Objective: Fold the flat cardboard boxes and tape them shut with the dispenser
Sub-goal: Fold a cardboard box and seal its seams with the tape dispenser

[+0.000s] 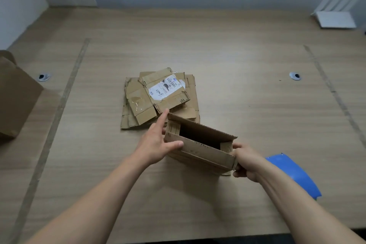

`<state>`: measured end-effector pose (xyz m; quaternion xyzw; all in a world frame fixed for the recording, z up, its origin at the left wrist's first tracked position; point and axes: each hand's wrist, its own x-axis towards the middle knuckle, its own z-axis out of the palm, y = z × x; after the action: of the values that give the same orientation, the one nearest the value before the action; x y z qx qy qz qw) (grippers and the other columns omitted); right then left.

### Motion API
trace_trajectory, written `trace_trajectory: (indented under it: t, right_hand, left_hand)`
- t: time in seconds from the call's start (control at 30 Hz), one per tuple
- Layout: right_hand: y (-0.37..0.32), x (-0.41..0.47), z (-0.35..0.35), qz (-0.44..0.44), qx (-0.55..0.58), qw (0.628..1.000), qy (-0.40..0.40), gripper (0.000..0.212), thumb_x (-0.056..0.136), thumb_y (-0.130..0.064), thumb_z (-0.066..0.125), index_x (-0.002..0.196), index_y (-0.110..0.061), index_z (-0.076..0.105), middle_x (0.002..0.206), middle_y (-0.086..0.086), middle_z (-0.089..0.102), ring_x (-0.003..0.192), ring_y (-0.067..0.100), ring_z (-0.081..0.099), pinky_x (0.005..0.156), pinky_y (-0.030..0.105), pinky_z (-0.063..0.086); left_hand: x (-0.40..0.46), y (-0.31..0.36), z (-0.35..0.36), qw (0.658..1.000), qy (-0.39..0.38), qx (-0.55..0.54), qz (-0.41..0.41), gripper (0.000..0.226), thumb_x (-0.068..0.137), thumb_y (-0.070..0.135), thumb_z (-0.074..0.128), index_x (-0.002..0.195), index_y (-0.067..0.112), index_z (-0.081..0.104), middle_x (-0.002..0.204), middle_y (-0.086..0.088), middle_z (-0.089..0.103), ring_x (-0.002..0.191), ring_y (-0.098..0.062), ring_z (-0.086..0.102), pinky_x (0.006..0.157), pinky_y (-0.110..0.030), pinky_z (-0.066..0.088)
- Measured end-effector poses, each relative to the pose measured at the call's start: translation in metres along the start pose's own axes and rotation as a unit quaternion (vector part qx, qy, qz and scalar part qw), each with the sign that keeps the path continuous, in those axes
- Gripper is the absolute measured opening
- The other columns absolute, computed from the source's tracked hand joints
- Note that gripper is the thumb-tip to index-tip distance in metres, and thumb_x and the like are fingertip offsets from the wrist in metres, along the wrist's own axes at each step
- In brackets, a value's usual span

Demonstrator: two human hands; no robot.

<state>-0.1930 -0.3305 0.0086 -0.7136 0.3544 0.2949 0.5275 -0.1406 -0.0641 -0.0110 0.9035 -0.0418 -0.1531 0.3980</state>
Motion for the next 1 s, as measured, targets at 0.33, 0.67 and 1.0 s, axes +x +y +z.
trace_trajectory:
  t: [0.33,0.67,1.0]
  right_hand:
    - [0.018,0.007,-0.004,-0.137,0.232,0.962,0.032,0.055,0.086,-0.032,0.07,0.138,-0.029,0.052,0.079,0.008,0.055,0.052,0.015,0.047,0.04,0.026,0.038]
    - [0.029,0.026,0.01,-0.185,-0.068,0.969,0.151,0.076,0.08,-0.079,0.04,0.139,-0.034,0.054,0.12,-0.004,0.069,0.102,0.028,0.068,0.084,0.052,0.06]
    - [0.023,0.039,-0.004,-0.233,-0.05,0.967,0.084,0.014,0.103,-0.04,0.05,0.107,-0.036,0.063,0.083,-0.007,0.067,0.067,0.007,0.057,0.056,0.024,0.039]
  left_hand:
    - [0.013,-0.011,0.0,1.0,-0.002,0.003,0.003,0.059,0.076,0.045,0.081,0.125,0.046,0.047,0.096,0.013,0.048,0.078,-0.018,0.057,0.081,-0.046,0.056]
    - [0.004,-0.014,0.013,1.0,0.016,-0.019,0.008,0.06,0.073,0.049,0.082,0.12,0.043,0.045,0.111,0.01,0.053,0.082,-0.022,0.059,0.078,-0.047,0.056]
    - [-0.004,-0.007,0.03,0.995,0.066,-0.049,-0.05,0.028,0.091,0.039,0.064,0.104,0.045,0.039,0.114,0.005,0.054,0.066,-0.022,0.062,0.07,-0.052,0.057]
